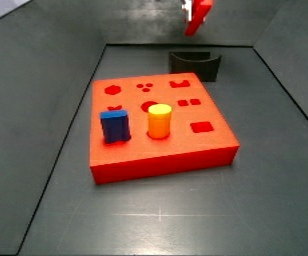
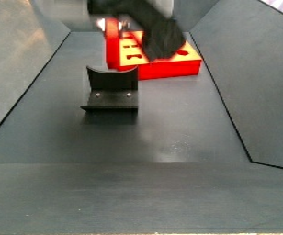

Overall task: Pick up the arch object. Move up. Place the arch object on the fixture. Regrasp the arch object. Move to above the board. Insert the arch object.
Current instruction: Place the arch object on the fixture.

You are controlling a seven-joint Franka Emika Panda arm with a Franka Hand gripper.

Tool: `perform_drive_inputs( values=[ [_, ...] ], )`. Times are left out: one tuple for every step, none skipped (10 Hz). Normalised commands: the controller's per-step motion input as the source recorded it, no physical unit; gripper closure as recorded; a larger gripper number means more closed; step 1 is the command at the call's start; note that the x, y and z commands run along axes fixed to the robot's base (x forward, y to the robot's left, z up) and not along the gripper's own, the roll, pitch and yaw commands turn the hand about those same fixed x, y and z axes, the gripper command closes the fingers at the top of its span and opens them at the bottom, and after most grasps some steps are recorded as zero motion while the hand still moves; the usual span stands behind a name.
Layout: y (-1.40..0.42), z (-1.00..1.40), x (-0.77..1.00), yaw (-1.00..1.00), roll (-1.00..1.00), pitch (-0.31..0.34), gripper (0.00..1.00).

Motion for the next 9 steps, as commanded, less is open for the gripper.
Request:
perform_drive_inputs(
  values=[
    [0.14, -1.0, 0.17, -0.19, -0.69, 0.233, 1.0],
    [0.14, -1.0, 0.18, -0.23, -0.47, 0.172, 1.0],
    [0.14, -1.0, 0.19, -0.24, -0.28, 0.111, 1.0],
    [0.13, -1.0, 0.2, -0.23, -0.21, 0.061, 1.0],
    [0.12, -0.84, 0.17, -0.21, -0.18, 0.02, 1.0],
    [0.09, -0.64, 0.14, -0.19, -0.17, -0.007, 1.0],
    [0.08, -0.45, 0.11, -0.16, -0.16, -0.026, 1.0],
    [0.08, -0.36, 0.09, -0.13, -0.13, -0.039, 1.0],
    [0.06, -0.36, 0.08, -0.1, -0.13, -0.039, 1.0]
  ],
)
